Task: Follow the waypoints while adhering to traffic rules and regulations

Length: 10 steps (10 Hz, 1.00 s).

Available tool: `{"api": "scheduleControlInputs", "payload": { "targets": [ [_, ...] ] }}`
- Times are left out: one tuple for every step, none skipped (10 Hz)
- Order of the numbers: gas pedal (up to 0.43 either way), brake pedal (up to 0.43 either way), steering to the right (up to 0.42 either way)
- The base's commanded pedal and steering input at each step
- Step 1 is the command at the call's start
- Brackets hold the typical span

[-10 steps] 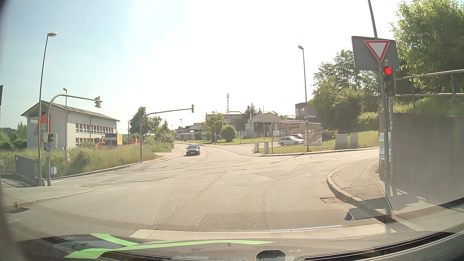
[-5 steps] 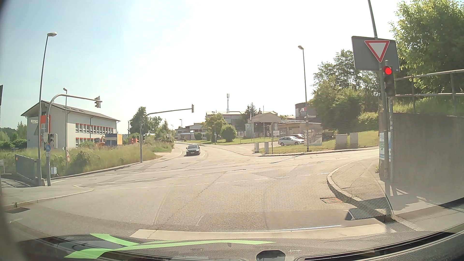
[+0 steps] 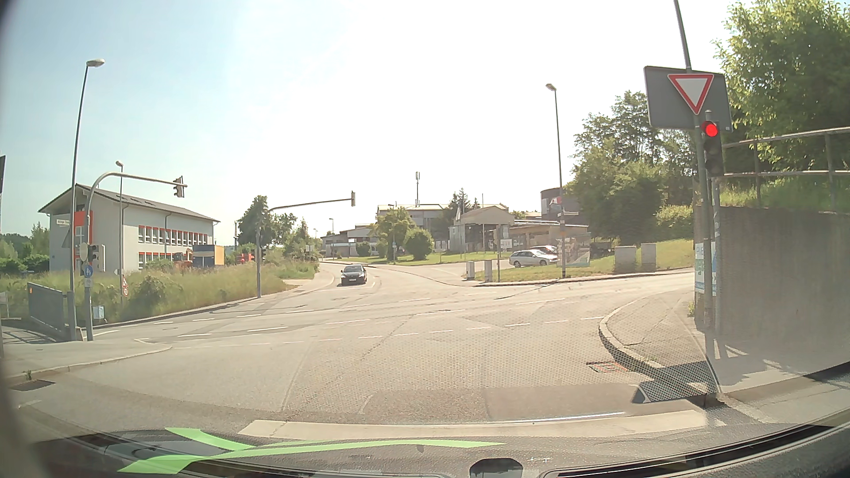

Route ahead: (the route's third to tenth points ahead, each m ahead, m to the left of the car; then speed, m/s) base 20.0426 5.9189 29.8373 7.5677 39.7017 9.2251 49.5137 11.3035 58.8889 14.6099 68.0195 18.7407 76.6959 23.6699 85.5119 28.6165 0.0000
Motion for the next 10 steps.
{"api": "scheduleControlInputs", "payload": {
  "targets": [
    [0.0,0.22,0.008],
    [0.0,0.22,0.008],
    [0.0,0.22,0.008],
    [0.0,0.22,0.008],
    [0.0,0.22,0.008],
    [0.0,0.22,0.008],
    [0.0,0.22,0.008],
    [0.0,0.22,0.008],
    [0.0,0.22,0.008],
    [0.0,0.22,0.008]
  ]
}}
